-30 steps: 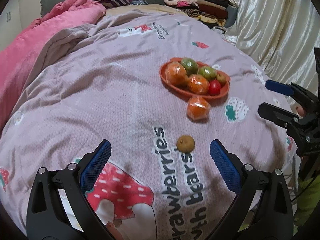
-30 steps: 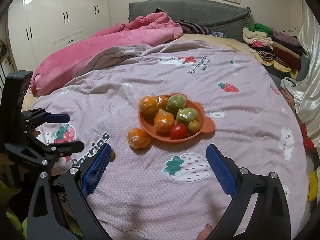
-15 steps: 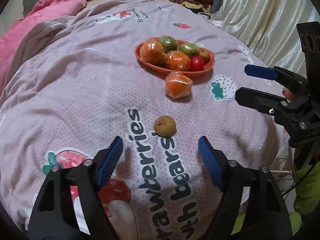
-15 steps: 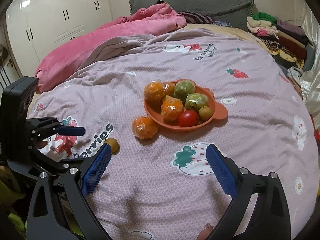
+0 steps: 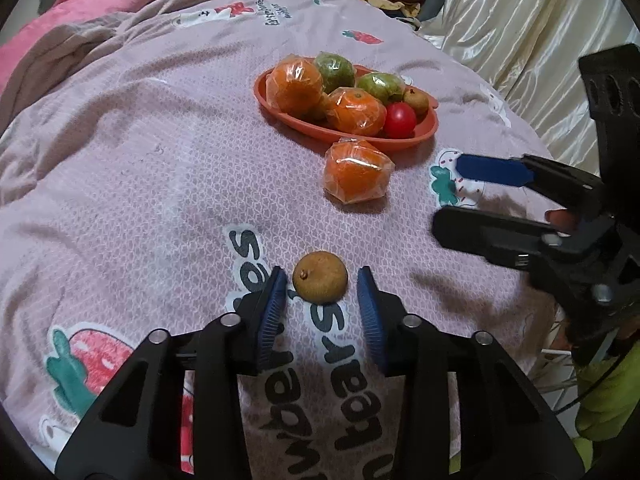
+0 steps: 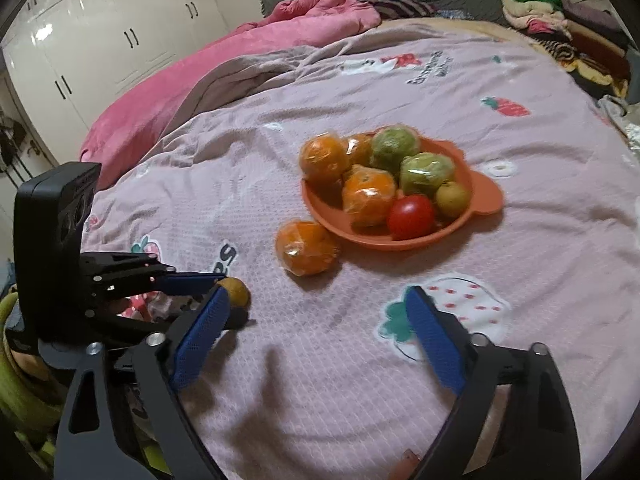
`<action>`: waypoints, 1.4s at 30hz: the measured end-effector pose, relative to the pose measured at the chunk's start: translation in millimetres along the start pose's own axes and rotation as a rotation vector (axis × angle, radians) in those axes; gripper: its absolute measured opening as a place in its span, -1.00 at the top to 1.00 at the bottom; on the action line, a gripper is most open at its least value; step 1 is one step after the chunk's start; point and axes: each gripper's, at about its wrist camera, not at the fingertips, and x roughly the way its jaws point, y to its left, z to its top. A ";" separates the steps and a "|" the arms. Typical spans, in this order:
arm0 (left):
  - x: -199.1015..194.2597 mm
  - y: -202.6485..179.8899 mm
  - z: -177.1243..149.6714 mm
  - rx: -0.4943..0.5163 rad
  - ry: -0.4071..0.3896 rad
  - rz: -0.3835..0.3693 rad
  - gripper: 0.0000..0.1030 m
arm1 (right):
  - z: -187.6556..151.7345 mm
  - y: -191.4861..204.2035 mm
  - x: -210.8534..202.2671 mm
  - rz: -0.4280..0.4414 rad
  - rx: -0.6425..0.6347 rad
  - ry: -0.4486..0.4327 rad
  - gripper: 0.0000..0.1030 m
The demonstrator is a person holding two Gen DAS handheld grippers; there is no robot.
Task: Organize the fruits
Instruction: 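Grasp a small brown fruit with the left tool while the right tool grasps a bagged orange, then carry the small brown fruit and bagged orange over the plate and lower them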
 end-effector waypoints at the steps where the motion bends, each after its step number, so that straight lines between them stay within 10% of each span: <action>1: 0.7 0.4 0.1 0.002 0.000 0.002 0.52 | 1.0 1.0 2.6 -0.001 -0.003 0.004 -0.55; 14: -0.8 1.2 -0.5 0.009 -0.008 -0.006 0.62 | 18.4 2.0 40.1 0.027 0.036 0.034 0.15; 42: -18.2 -6.0 51.3 -0.002 -0.069 -0.062 0.62 | 38.5 -22.0 -40.7 -0.016 -0.009 -0.144 0.19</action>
